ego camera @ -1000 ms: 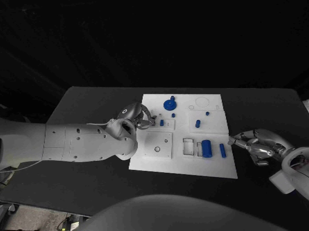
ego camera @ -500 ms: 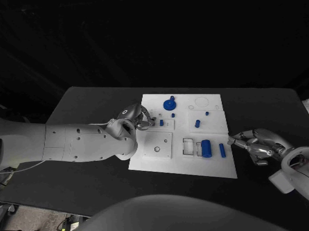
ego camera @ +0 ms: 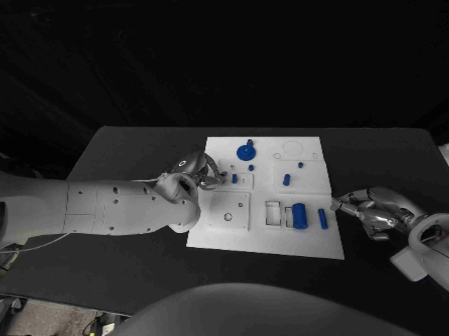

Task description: Assemble the parts on the task board

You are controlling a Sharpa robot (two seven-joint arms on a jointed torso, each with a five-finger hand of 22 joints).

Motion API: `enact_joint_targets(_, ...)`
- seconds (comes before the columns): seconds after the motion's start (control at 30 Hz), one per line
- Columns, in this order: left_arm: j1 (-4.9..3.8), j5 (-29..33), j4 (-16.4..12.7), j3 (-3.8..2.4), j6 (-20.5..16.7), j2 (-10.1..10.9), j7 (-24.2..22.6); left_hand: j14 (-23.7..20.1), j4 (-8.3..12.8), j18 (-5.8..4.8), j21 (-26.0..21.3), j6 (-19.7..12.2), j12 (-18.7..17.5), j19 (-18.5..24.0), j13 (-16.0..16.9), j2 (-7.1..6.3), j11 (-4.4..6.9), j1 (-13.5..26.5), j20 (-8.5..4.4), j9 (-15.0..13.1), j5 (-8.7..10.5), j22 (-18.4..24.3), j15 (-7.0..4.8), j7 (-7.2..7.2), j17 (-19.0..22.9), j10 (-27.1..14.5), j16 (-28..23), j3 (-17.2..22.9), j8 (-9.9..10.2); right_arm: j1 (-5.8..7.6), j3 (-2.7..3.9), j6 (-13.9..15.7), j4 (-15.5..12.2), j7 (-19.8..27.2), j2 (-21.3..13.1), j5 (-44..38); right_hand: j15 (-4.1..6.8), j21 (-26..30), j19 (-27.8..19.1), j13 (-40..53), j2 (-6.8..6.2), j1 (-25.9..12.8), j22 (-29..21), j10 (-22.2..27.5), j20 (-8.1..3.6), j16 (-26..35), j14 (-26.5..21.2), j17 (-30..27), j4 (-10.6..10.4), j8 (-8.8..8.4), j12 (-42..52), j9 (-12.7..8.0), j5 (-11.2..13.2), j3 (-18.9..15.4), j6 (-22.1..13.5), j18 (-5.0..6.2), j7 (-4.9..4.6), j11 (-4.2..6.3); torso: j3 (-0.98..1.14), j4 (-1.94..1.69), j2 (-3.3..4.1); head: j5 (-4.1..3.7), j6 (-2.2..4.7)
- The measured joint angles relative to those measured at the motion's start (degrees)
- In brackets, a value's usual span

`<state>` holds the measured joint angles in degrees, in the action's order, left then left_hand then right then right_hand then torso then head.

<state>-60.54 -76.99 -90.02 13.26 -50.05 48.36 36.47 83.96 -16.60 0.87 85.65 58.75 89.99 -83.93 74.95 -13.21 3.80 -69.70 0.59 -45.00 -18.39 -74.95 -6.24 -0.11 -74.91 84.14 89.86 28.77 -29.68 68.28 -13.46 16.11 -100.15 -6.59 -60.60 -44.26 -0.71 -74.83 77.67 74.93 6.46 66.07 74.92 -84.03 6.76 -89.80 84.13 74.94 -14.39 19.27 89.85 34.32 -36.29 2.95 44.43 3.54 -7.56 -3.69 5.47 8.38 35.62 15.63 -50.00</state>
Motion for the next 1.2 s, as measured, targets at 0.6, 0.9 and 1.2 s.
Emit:
enact_joint_targets(0.6, 0.06, -0.53, 0.44, 0.0, 0.29, -0.21, 0.71, 0.0, 0.1, 0.0, -0.24, -0.1, 0.0, 0.0, 0.0, 0.13, 0.0, -0.12, 0.0, 0.01, 0.31, 0.01, 0.0, 0.1, 0.01, 0.0, 0.0, -0.23, 0.13, -0.04, 0.0, 0.01, -0.01, 0.04, -0.01, 0.0, 0.0, 0.0, 0.0, 0.0, -0.23, 0.23, 0.0, 0.0, 0.0, 0.0, 0.0, -0.01, 0.01, 0.0, 0.0, 0.0, -0.22, 0.32, 0.0, -0.01, 0.0, 0.0, 0.0, -0.01, 0.01, 0.04, 0.0)
enact_joint_targets(0.9, 0.25, -0.79, 0.64, 0.0, 0.59, -0.43, 0.81, 0.0, -0.07, 0.0, -0.45, -0.11, 0.0, 0.0, 0.0, 0.16, 0.0, -0.5, 0.0, 0.07, 2.58, 0.02, 0.0, 0.11, 0.01, 0.0, 0.0, -1.86, 0.3, -0.08, 0.0, 0.0, 0.0, 0.04, -0.01, 0.0, 0.0, 0.0, 0.0, 0.0, -0.23, 0.23, 0.0, 0.0, 0.0, 0.0, 0.0, -0.02, 0.01, 0.0, 0.0, 0.0, -0.22, 0.32, 0.0, -0.01, 0.0, 0.0, 0.0, -0.01, 0.01, 0.1, 0.0)
enact_joint_targets(1.2, 0.28, -0.88, 0.73, -0.03, 1.13, -0.39, 0.97, 0.0, -0.16, 0.0, -0.45, -0.11, 0.0, 0.0, 0.0, 0.9, 0.0, 0.08, 0.0, 0.38, 3.2, 0.02, 0.0, 0.11, 0.0, 0.0, 0.0, -4.48, 0.3, -0.09, 0.0, 0.0, 0.04, 0.04, 0.02, 0.01, 0.0, 0.12, 0.0, 0.0, -0.23, 0.23, 0.0, 0.0, 0.0, 0.0, 0.0, -0.02, 0.01, 0.0, 0.0, -0.02, -0.22, 0.32, 0.0, -0.02, 0.0, 0.0, 0.0, -0.01, 0.01, 0.11, 0.0)
